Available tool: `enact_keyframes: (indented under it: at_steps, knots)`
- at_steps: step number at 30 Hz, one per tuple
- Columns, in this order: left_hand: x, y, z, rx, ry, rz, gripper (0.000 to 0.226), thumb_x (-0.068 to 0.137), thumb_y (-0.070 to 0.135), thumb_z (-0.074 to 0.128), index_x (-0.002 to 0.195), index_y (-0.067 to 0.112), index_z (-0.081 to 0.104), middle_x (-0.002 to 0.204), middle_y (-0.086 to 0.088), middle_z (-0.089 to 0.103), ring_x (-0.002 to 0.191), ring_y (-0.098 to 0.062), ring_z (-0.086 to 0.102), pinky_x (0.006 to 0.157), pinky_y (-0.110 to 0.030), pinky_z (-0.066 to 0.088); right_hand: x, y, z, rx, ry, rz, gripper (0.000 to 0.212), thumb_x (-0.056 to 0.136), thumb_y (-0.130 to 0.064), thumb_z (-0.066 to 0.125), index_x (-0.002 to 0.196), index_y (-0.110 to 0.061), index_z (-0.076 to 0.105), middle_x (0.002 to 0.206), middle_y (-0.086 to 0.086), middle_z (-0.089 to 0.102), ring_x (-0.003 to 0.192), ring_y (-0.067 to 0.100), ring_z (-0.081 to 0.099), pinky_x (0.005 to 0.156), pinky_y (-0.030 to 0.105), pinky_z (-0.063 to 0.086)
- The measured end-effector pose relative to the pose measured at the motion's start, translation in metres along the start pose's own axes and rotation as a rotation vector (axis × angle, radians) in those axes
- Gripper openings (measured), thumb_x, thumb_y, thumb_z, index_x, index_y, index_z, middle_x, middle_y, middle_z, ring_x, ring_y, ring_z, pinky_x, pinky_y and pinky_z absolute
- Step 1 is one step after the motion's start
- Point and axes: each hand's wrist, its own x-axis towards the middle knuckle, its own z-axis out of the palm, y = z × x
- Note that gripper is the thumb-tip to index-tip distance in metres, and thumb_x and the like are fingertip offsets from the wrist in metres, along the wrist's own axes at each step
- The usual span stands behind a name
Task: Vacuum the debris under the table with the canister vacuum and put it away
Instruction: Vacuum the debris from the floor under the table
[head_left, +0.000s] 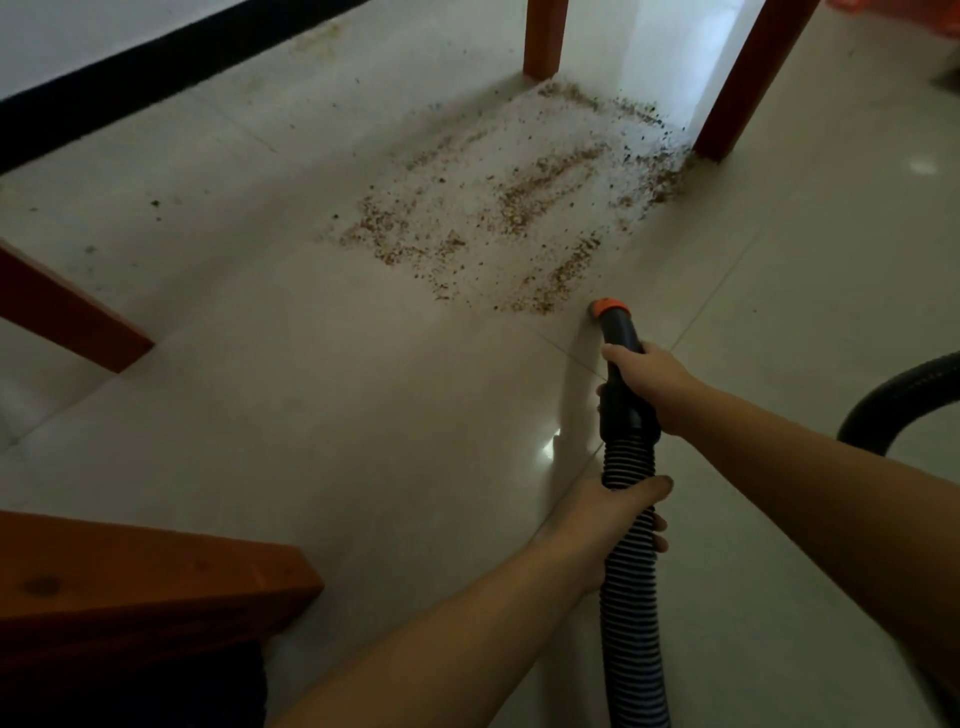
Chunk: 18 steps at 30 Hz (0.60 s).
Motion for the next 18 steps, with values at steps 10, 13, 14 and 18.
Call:
enact_keyframes:
  at_steps: [10,13,14,18]
  knots:
    - [-0.018,-0.011,-0.027,-0.158,0.164,0.057,0.017,0.088,0.022,0.065,0.093,0.011,0.053,0.065,-0.006,0.057,0.047,-0.016,0.057,0.05,-0.027,0.049,-0.019,-0.022,0.063,-0.163,-0.242,-0.04,0.04,0.092,-0.031,0.056,0.126,-0.013,0.046,0.11,0.021,0.062,0.097,0.039,0.066,0.089,0.053,0.054]
    - [-0.021,-0.008,-0.033,-0.167,0.185,0.065,0.018,0.088,0.023,0.066,0.092,0.01,0.053,0.065,-0.005,0.057,0.047,-0.017,0.057,0.051,-0.028,0.049,-0.022,-0.028,0.072,-0.172,-0.292,-0.038,0.034,0.09,-0.033,0.057,0.117,-0.015,0.046,0.109,0.022,0.063,0.098,0.04,0.066,0.088,0.055,0.054]
    - [-0.022,-0.006,-0.034,-0.17,0.189,0.069,0.018,0.087,0.022,0.066,0.091,0.01,0.053,0.064,-0.005,0.057,0.047,-0.016,0.057,0.051,-0.028,0.049,-0.022,-0.029,0.073,-0.168,-0.306,-0.031,0.034,0.09,-0.033,0.058,0.116,-0.015,0.045,0.11,0.024,0.062,0.098,0.041,0.065,0.088,0.056,0.054]
    - [-0.02,-0.008,-0.033,-0.172,0.197,0.068,0.019,0.086,0.022,0.067,0.092,0.009,0.054,0.063,-0.005,0.057,0.045,-0.017,0.057,0.05,-0.027,0.049,-0.021,-0.027,0.07,-0.147,-0.308,-0.023,0.034,0.09,-0.032,0.057,0.116,-0.012,0.046,0.111,0.026,0.061,0.101,0.043,0.064,0.089,0.057,0.053]
